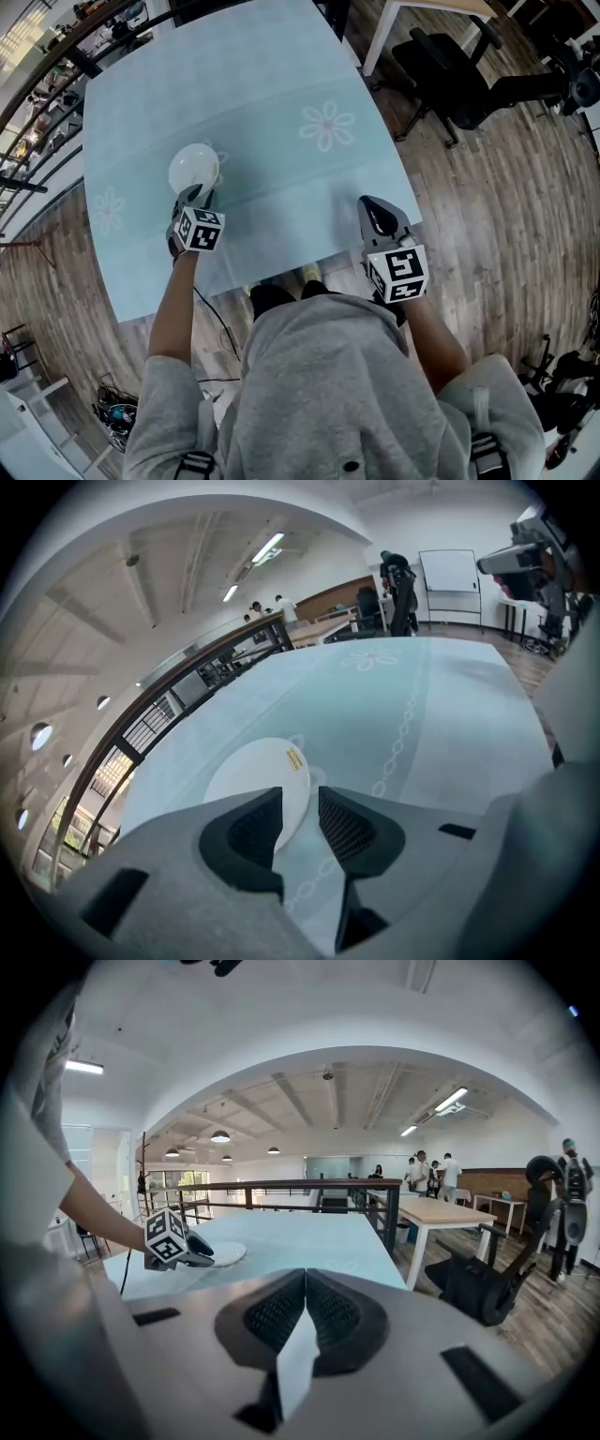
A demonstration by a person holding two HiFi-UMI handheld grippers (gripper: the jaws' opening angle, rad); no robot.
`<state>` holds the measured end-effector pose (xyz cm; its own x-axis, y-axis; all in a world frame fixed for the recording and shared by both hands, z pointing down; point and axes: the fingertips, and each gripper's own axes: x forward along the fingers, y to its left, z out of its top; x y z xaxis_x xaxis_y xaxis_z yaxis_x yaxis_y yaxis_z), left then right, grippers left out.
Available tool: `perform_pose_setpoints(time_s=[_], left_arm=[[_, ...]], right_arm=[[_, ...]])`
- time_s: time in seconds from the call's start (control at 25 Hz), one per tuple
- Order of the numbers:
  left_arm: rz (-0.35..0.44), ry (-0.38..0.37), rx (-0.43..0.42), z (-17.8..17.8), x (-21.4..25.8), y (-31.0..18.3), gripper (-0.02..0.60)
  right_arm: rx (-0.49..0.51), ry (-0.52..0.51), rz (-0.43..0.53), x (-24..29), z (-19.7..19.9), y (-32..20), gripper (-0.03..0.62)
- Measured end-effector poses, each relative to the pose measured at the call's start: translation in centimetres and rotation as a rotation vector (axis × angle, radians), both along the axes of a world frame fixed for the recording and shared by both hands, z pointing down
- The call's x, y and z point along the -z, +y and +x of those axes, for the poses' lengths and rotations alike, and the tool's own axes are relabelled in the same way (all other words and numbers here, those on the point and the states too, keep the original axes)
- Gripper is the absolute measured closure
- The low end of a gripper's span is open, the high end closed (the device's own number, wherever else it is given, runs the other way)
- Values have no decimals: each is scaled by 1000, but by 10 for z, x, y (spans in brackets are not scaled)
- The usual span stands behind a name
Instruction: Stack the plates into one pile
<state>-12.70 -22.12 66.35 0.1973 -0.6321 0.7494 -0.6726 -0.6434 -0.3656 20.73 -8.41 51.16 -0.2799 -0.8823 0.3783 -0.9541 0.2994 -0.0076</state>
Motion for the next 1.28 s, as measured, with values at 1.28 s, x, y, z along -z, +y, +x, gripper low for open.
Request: perform_pose_setpoints(time_s=[1.28], left_arm=[[381, 532, 439, 12, 178, 157, 563]], right_arm=[[257, -76, 48, 41, -63, -7, 568]])
